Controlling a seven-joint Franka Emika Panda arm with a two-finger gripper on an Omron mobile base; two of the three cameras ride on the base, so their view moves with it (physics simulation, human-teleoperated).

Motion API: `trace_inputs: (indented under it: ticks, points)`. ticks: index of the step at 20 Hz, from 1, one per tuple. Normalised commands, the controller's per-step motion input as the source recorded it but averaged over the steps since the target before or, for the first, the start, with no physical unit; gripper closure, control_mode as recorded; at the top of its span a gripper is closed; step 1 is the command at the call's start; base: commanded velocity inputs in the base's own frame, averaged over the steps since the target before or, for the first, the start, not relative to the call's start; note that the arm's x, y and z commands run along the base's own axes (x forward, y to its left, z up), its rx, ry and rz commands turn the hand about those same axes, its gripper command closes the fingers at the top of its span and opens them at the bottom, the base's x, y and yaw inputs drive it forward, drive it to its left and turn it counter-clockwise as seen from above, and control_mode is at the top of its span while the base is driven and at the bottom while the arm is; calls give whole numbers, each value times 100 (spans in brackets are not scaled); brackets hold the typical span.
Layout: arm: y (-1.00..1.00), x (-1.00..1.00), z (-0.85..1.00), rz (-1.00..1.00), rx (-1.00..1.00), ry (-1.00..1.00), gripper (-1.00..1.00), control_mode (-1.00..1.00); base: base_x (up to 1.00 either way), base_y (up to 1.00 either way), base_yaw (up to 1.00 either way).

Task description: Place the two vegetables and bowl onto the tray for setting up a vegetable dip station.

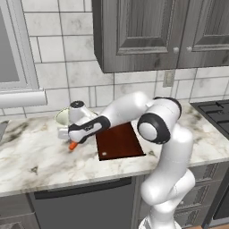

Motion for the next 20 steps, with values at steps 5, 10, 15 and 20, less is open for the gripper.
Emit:
trace_inputs:
  ticks: [5, 10, 15, 20]
  points:
    - [-33, -19, 36, -7, 0, 0, 100, -100, 0, 0, 0]
    - [-34, -18, 35, -12, 0, 0, 100, -100, 0, 0, 0]
    - [-36, -15, 35, -15, 0, 0, 100, -100, 0, 0, 0]
    - [-46, -21, 28, -15, 0, 0, 100, -100, 0, 0, 0]
